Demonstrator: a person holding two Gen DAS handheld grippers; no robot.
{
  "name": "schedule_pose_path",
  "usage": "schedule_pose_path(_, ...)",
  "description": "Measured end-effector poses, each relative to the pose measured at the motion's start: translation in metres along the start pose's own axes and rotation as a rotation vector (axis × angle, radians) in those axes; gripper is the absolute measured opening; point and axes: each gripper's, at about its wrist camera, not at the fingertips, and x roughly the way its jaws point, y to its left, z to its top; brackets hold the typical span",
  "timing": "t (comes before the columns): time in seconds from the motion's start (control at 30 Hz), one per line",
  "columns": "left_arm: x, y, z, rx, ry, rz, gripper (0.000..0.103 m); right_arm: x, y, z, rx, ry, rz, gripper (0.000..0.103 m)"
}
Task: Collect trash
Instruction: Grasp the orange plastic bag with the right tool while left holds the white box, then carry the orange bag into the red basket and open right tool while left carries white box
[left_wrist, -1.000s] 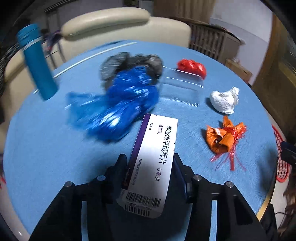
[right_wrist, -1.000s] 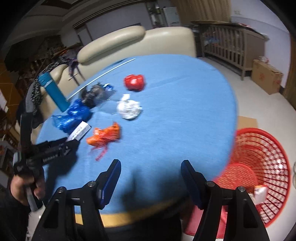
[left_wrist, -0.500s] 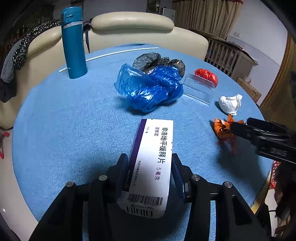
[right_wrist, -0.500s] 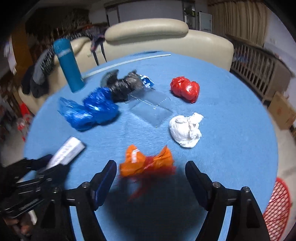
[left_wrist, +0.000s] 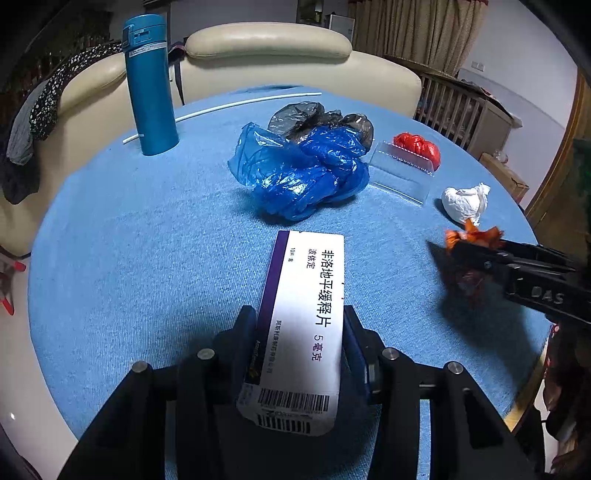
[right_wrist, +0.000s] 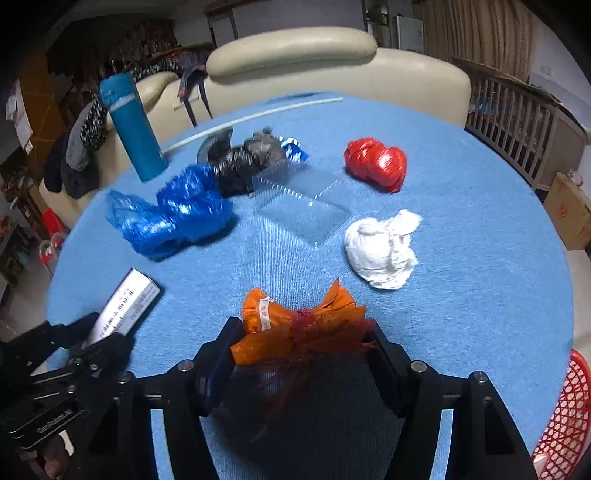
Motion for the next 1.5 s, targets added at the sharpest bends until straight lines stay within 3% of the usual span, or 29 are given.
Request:
schedule_pose_path(0.47,-0.026,-0.029,0.004,0.025,-0.036,0.023,0.048,-0.054,-0.022,-0.025,0.101,-0.102,0.032,0.069)
schedule_pose_path(0.9,-0.051,-0.077,0.01,0.112,-0.08,0.005,0.048,-0.106,-0.055,-0.038,0.199,-0.218,0.035,0.069)
schedule_pose_path(1.23,-0.056,-0.116,0.016,0.188,-0.095,-0.025,0.048,-0.138,-0.086,-0.053,0.262,-0.277,0.0,0.069)
schedule_pose_path(1.5,-0.058,-0.156,0.02,0.263,-0.099,-0.082,0.048,-0.161,-0.133,-0.074,0.355,-0.309,-0.077,0.069)
